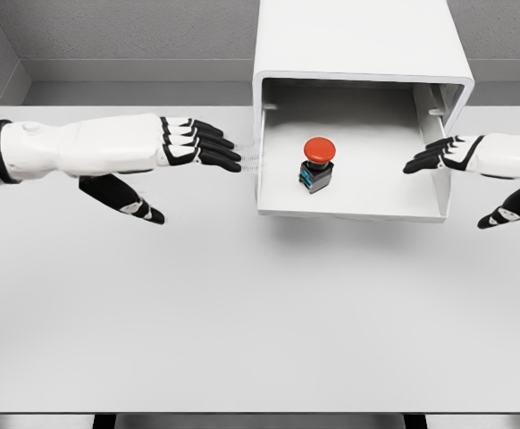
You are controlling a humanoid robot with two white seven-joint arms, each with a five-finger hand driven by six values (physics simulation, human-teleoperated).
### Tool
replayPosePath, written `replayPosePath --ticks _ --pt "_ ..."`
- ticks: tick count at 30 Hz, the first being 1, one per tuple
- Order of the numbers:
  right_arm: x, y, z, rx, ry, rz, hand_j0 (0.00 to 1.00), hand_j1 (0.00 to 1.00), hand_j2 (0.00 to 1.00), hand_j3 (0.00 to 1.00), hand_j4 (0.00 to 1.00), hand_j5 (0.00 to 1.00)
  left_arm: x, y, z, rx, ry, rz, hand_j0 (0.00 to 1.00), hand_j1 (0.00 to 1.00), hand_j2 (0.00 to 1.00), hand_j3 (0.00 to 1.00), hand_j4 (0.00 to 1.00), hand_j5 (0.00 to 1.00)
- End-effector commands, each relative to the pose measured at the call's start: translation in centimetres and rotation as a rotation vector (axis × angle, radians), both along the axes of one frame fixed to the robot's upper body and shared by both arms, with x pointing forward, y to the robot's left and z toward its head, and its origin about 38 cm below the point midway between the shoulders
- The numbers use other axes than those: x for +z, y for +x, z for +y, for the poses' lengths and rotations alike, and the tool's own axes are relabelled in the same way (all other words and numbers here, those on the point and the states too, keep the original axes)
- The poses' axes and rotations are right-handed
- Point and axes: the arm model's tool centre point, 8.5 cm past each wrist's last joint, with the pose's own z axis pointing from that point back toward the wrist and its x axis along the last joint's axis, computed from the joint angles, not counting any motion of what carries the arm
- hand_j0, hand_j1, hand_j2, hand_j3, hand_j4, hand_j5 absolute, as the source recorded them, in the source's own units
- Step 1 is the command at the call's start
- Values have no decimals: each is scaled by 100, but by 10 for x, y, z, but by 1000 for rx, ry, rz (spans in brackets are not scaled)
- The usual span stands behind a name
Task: Slide open multi-storey tabletop storage cabinets and put open load switch and slide close multi-storey tabletop storage cabinets
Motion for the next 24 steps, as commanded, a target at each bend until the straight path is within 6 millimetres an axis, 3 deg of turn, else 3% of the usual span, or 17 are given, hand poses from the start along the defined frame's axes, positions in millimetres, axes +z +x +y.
replayPosePath --ticks 1,11,18,24 --pt "11 0 -3 -12 12 -27 100 100 100 100 100 100 2 -2 13 27 11 12 100 100 100 100 100 100" --pt "19 -7 4 16 6 -48 100 100 100 100 100 100 -5 -1 15 36 14 29 100 100 100 100 100 100" --pt "0 -3 26 61 67 -21 100 100 100 100 100 100 -7 3 19 53 19 32 100 100 100 100 100 100" --pt "-11 -4 29 59 96 -1 100 100 100 100 100 100 -10 7 19 62 18 37 100 100 100 100 100 100"
